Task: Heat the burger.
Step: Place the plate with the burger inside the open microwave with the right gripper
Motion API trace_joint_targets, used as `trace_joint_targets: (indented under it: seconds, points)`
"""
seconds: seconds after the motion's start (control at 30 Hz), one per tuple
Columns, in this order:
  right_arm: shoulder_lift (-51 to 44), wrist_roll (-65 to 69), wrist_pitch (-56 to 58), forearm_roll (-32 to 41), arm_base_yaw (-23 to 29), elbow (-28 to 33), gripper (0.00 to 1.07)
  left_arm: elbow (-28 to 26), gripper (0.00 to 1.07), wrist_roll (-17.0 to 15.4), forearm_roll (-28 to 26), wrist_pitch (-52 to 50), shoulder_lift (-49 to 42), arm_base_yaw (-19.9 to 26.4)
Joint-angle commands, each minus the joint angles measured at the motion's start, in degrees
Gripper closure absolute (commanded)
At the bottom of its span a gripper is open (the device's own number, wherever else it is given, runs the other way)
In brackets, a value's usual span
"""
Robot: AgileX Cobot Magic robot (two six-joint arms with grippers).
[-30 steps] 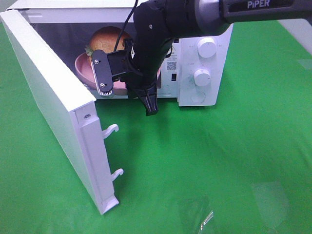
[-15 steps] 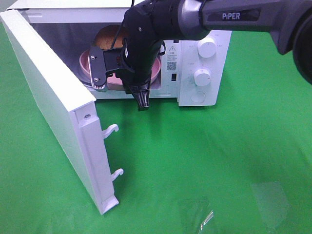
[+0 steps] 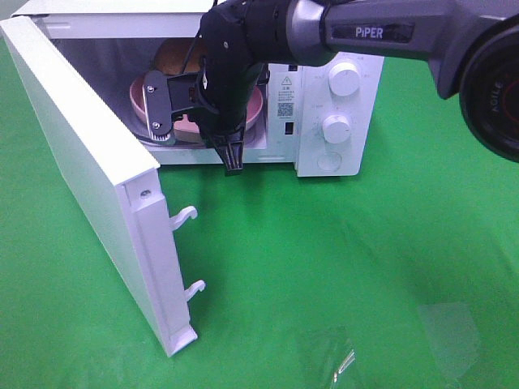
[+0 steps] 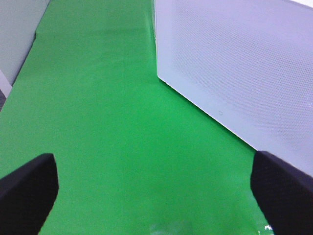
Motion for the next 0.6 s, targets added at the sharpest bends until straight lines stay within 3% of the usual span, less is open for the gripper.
trace_joint_targets:
  seconds: [0.03,0.6]
  points:
    - [-0.57,-0.69,-3.21,-1.43,0.63,-1.15,1.07,0.11,0.07,0.0,-0.29,-0.06,-0.06,0.0]
    - [0.52,-0.46,-6.19,-1.26,1.26,-1.15,1.06,0.11,0.07,0.0,-0.29,-0.06,-0.06,0.0]
